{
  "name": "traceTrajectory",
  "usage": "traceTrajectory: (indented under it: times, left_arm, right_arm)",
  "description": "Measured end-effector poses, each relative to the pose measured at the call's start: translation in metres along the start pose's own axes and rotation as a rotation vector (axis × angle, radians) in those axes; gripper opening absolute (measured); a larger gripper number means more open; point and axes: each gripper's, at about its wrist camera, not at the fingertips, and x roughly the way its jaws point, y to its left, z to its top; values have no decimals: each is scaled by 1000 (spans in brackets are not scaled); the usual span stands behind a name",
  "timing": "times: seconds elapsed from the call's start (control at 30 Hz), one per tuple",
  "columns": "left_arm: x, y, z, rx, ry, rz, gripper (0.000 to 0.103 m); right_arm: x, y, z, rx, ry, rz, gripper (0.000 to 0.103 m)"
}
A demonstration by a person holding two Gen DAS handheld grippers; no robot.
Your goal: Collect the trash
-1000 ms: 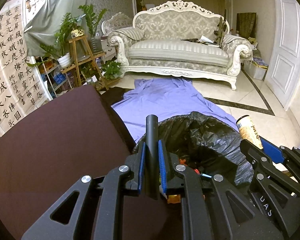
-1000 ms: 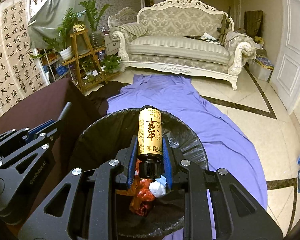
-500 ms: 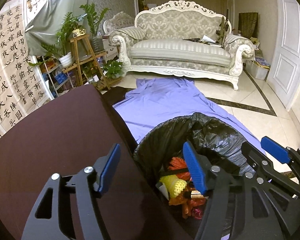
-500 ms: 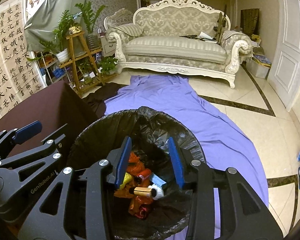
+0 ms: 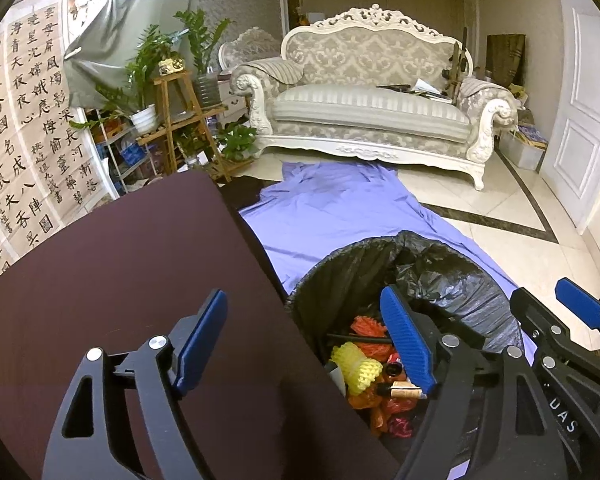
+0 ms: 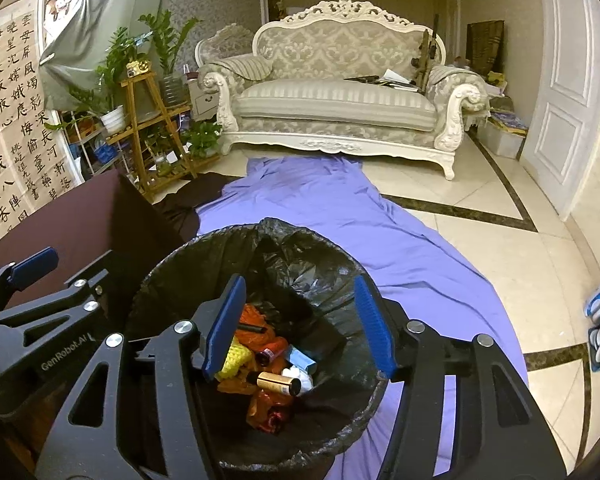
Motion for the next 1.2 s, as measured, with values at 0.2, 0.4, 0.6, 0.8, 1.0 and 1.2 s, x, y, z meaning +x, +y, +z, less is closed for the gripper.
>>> traceTrajectory:
  times: [0.2, 0.4, 0.6, 0.8, 1.0, 1.2]
  left_arm:
    - [-21, 7, -4, -9, -30, 5, 81]
    - [-42, 19, -14, -31, -40, 4, 83]
    - [-64, 27, -24, -41, -55, 18, 84]
    - [-80, 29, -37, -37, -60, 21, 85]
    - [-97, 32, -45, -47, -69, 32, 85]
    - [-117, 40, -48, -76, -103, 40, 85]
  right_arm:
    - [-14, 2, -3, -9, -15, -8, 68]
    - [-37, 5, -7, -6, -40, -10, 76]
    - [-59, 10, -13, -17, -62, -8, 78]
    - [-78, 19, -21, -31, -79, -1, 79]
    - [-95, 23, -29, -42, -93, 7, 80]
    - [-110, 25, -33, -50, -108, 18, 80]
